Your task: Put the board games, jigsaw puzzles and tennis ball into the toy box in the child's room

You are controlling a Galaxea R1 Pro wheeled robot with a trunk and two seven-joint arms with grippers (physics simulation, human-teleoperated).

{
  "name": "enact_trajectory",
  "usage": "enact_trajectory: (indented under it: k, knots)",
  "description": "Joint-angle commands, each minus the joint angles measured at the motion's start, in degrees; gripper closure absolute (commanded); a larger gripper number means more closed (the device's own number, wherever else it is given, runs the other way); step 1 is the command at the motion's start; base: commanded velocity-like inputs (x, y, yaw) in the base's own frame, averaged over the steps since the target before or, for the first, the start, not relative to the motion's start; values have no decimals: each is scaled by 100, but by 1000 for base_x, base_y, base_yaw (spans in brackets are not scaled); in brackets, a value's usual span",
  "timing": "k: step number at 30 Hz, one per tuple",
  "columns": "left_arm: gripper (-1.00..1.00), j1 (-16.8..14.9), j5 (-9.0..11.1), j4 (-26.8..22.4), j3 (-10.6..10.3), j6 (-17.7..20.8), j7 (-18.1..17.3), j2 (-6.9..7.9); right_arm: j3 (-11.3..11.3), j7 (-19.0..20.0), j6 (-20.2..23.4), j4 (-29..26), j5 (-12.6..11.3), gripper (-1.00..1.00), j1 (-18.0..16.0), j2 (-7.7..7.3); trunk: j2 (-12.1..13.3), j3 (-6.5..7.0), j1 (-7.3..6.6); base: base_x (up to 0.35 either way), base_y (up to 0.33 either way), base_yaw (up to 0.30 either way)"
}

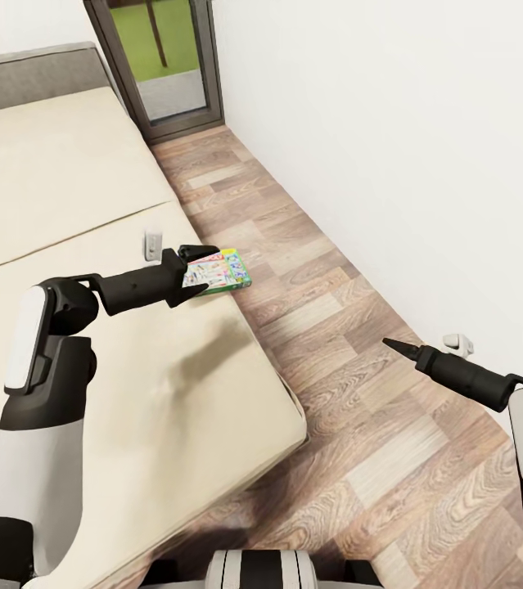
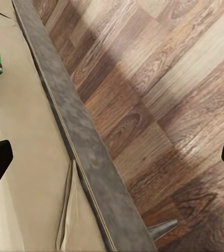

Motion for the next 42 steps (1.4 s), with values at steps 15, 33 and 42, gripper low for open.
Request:
enact_trajectory:
  k: [15, 33, 42]
  knots:
    - [-100, 11, 3, -7, -32, -17, 147, 4, -17, 56, 27, -7, 34, -100, 6, -4, -3, 23, 0, 0, 0, 0]
    - [-100, 49, -60, -7, -110, -18, 168, 34, -19, 58, 28, -25, 30, -100, 13, -5, -3, 27, 0, 0, -74, 46]
    - [-100, 49, -73, 0, -128, -25, 174, 42, -20, 58, 27, -27, 30, -100, 13, -5, -3, 27, 0, 0, -249, 203]
